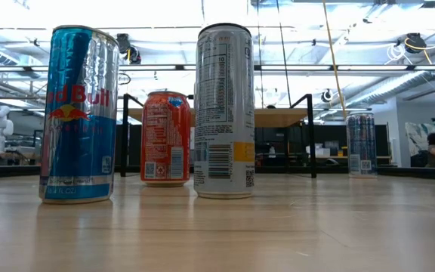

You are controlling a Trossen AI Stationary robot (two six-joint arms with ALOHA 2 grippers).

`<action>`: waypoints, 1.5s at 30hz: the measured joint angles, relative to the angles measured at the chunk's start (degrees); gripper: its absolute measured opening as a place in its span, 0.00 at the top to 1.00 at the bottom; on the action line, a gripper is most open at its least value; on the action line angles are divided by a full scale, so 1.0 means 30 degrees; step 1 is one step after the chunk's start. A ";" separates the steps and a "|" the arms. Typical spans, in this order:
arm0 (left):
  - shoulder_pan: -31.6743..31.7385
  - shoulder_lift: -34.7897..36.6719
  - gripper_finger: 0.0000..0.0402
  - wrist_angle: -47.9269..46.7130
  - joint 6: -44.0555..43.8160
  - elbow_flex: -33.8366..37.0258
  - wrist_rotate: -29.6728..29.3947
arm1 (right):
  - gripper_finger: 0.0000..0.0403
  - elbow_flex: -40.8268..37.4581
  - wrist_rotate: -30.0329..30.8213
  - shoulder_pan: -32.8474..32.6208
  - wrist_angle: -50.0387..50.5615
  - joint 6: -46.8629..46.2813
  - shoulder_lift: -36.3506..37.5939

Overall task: Place canned beverage on shelf
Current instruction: Put the right pink-white soda can aligned with the other pink-white on the shelf

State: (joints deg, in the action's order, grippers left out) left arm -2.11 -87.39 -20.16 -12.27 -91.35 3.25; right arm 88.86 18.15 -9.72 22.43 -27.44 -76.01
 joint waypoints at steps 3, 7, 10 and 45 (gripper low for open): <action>0.0038 -0.0260 0.04 0.0160 -0.0715 0.0000 0.0073 | 0.30 0.0000 0.0000 -0.0001 0.0039 0.0020 0.0000; 0.0073 -0.0301 0.10 0.0194 -0.0802 0.0000 0.0073 | 0.30 0.0000 0.0000 0.0000 0.0015 0.0020 0.0000; 0.0080 -0.0300 0.16 0.0418 -0.0796 0.0007 0.0071 | 0.30 0.0000 -0.0035 -0.0007 0.0008 0.0014 0.0000; 0.0073 0.0922 0.31 0.2425 -0.1300 0.0036 0.0064 | 0.01 0.0007 -0.0601 -0.0036 -0.0605 0.1517 0.0750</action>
State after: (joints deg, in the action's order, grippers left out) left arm -1.89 -84.62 -12.89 -16.17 -91.24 3.44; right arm 88.88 16.35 -9.82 20.62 -22.89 -73.76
